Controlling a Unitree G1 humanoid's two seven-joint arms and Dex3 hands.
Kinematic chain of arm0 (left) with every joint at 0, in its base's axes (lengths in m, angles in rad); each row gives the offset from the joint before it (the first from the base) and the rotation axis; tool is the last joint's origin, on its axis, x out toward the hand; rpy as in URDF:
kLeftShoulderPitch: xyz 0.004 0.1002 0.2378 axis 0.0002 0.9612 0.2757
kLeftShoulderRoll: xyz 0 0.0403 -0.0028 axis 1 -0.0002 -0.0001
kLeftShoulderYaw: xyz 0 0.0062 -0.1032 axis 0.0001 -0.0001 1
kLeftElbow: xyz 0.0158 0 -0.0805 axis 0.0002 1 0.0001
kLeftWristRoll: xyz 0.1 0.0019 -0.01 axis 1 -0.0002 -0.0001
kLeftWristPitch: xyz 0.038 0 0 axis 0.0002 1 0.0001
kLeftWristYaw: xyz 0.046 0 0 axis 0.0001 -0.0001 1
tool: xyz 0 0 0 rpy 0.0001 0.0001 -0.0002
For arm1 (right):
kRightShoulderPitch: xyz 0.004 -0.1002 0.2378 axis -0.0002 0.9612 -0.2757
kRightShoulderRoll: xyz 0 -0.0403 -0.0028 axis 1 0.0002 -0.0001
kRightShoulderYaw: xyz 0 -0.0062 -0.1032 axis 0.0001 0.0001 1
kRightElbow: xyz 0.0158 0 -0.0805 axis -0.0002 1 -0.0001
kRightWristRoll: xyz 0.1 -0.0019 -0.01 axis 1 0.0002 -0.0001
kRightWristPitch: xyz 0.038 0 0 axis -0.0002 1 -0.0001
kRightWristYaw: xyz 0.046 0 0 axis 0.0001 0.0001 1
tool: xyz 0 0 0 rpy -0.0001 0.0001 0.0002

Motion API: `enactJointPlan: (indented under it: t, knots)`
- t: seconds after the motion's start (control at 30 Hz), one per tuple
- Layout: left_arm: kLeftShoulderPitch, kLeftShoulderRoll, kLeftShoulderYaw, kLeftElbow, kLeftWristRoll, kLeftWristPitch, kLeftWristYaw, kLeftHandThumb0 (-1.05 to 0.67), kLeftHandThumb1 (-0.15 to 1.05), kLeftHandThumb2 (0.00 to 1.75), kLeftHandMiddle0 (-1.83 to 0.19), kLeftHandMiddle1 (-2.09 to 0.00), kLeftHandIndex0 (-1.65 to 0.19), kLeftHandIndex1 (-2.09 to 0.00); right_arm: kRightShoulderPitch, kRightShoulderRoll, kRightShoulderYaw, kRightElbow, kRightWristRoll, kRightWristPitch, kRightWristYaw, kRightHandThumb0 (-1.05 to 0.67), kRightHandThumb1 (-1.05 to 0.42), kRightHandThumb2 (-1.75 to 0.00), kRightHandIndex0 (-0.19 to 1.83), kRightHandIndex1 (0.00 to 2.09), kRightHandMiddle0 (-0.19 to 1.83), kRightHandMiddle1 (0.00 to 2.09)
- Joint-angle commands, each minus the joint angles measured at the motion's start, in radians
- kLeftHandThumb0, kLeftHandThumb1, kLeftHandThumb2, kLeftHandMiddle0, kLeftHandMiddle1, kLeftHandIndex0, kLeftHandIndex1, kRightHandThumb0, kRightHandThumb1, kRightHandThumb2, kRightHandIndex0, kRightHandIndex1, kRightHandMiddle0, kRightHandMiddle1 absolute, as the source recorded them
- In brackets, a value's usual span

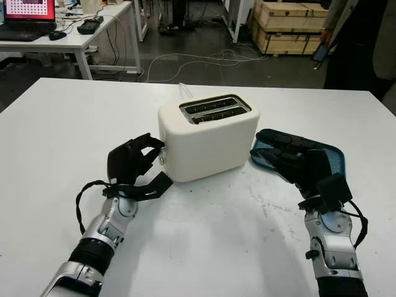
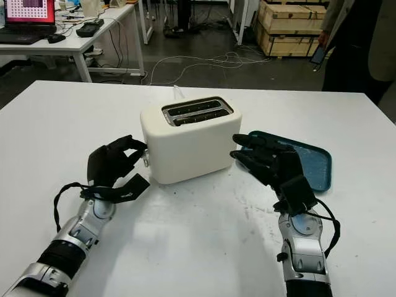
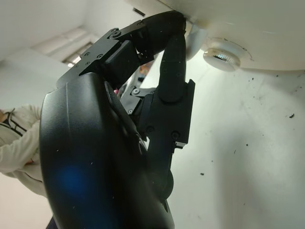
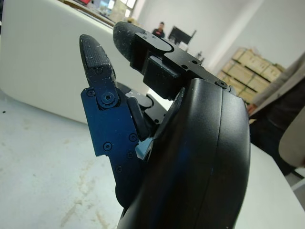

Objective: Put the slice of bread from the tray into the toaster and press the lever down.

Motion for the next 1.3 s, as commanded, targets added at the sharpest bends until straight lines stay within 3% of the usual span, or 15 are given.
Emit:
enactJointPlan:
  t: [0.0,0.37,0.47,0.7,0.73,0.8,0.87,0.93,1.27]
  knots:
    - [-0.003,-0.146,-0.180,0.135,0.074,0.037,-0.150,-0.25,0.80,0.00,-0.70,-1.60,-0.91,-0.82,0.002,-0.010,-0.005,0.002,-0.004,-0.004,-0.002,-0.49,-0.85,0.00,0.98,0.42,1.11,0.00]
    - [-0.020,-0.090,-0.187,0.093,0.105,0.056,-0.181,-0.24,0.80,0.00,-0.67,-1.61,-0.86,-0.89,-0.006,-0.001,-0.002,0.010,0.006,-0.009,-0.002,-0.48,-0.85,0.00,1.00,0.42,1.11,0.00]
    - [-0.035,-0.059,-0.187,0.073,0.106,0.032,-0.167,-0.20,0.79,0.01,-0.63,-1.71,-0.84,-0.92,-0.007,-0.002,-0.003,0.014,0.006,-0.014,-0.001,-0.48,-0.85,0.00,1.00,0.42,1.11,0.00]
    - [-0.049,0.000,-0.170,-0.065,0.106,0.043,-0.118,-0.20,0.76,0.01,-0.69,-1.74,-0.87,-0.93,-0.003,0.000,0.001,0.004,0.002,-0.004,-0.005,-0.45,-0.85,0.00,1.01,0.42,1.10,0.00]
    - [-0.040,-0.010,-0.173,-0.063,0.102,0.076,-0.134,-0.19,0.77,0.01,-0.69,-1.75,-0.88,-0.93,-0.002,-0.001,0.001,0.002,0.002,-0.003,-0.004,-0.45,-0.85,0.00,1.01,0.42,1.10,0.00]
    - [-0.033,-0.045,-0.209,0.036,0.108,0.143,-0.197,-0.17,0.75,0.01,-0.66,-1.72,-0.90,-0.87,0.000,-0.003,0.001,-0.002,0.004,0.000,-0.002,-0.46,-0.85,0.00,1.00,0.42,1.10,0.00]
    - [-0.034,-0.084,-0.245,0.132,0.117,0.202,-0.247,-0.15,0.73,0.00,-0.67,-1.43,-0.96,-0.70,0.000,-0.005,-0.002,-0.002,0.006,0.000,0.000,-0.46,-0.85,0.00,1.00,0.42,1.10,0.00]
    - [-0.020,-0.108,-0.261,0.154,0.123,0.231,-0.249,-0.14,0.73,0.00,-0.76,-1.16,-1.01,-0.56,0.001,-0.008,-0.005,-0.004,0.008,0.006,0.000,-0.46,-0.85,0.00,1.00,0.43,1.11,0.00]
    - [-0.017,-0.109,-0.281,0.130,0.123,0.262,-0.321,-0.22,0.79,0.01,-0.70,-1.30,-1.02,-0.47,0.000,-0.009,0.001,0.002,0.004,0.001,0.004,-0.47,-0.84,0.00,1.00,0.44,1.12,0.01]
